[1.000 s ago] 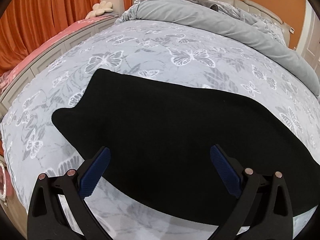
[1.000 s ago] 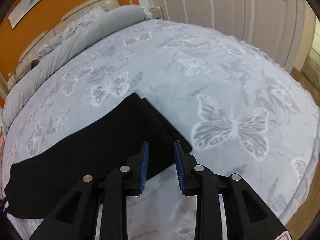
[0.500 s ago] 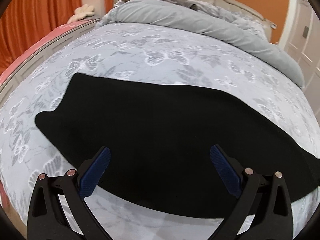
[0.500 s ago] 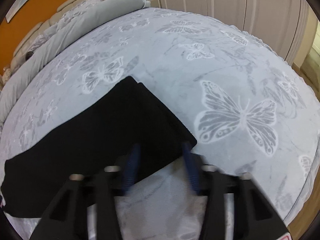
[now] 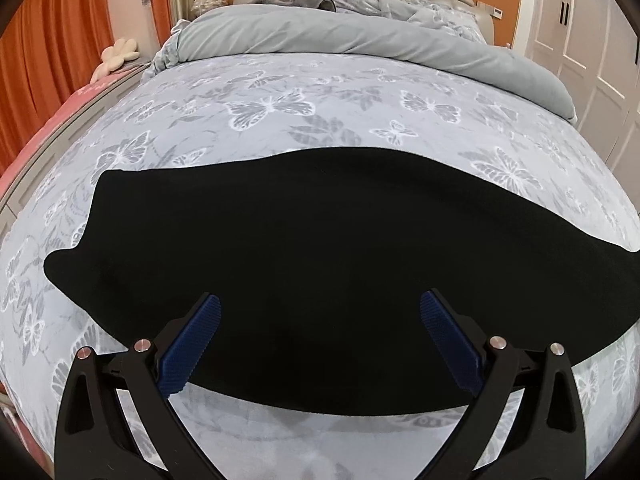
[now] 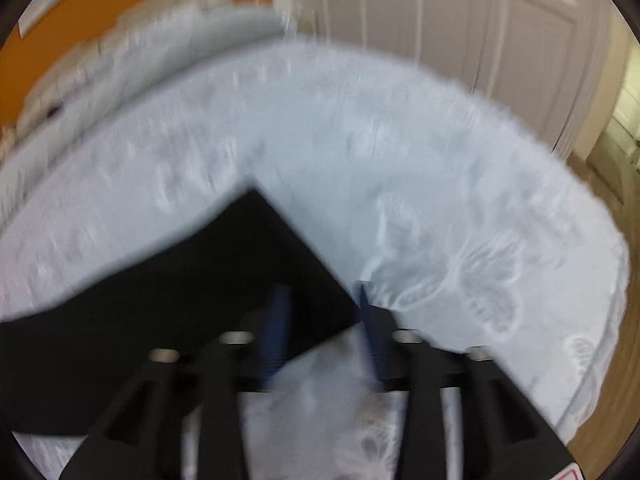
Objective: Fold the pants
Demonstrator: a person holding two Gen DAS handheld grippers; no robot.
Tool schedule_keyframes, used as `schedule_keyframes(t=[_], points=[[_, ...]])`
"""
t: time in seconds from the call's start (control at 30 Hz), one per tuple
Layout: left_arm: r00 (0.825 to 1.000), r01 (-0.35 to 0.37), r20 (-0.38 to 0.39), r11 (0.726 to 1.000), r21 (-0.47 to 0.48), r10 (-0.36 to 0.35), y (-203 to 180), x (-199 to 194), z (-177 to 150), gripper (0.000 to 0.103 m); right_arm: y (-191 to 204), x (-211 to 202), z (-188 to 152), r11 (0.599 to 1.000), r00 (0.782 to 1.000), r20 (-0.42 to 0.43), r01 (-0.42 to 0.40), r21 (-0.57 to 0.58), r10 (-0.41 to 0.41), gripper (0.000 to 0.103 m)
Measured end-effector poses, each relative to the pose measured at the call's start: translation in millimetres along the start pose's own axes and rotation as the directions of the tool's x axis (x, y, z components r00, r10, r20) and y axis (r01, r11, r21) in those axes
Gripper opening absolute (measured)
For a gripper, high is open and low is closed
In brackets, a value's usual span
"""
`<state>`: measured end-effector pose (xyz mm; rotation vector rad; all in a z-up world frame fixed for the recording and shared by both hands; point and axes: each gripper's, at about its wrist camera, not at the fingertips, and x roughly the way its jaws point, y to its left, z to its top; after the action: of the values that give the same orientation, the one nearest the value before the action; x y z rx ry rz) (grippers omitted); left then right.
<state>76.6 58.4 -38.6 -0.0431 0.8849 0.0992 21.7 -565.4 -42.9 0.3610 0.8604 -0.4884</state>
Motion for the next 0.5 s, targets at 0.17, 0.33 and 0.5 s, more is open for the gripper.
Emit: schedule_keyframes(t=[0.17,0.33,0.5], points=[[1.0,-0.012,-0.025,0.997,-0.076,0.01,26,4,1,0.098,-18,19,-9,0.997,0.996,-0.082,-0.009,0.083,0.016,0.063],[1.0,-0.015,-0.021,0.994,-0.109,0.013,49,-2,-3,0.098,-15,37,-17,0.988,0.989,-0.121,-0.071,0.136,0.087,0.047],[1.0,0.0,-0.01,0.997,-0.078,-0.001,57,-10,-8,0.098,14,15,-9,0.979,0.988,-0.063,-0.133,0.153,0.144,0.016]])
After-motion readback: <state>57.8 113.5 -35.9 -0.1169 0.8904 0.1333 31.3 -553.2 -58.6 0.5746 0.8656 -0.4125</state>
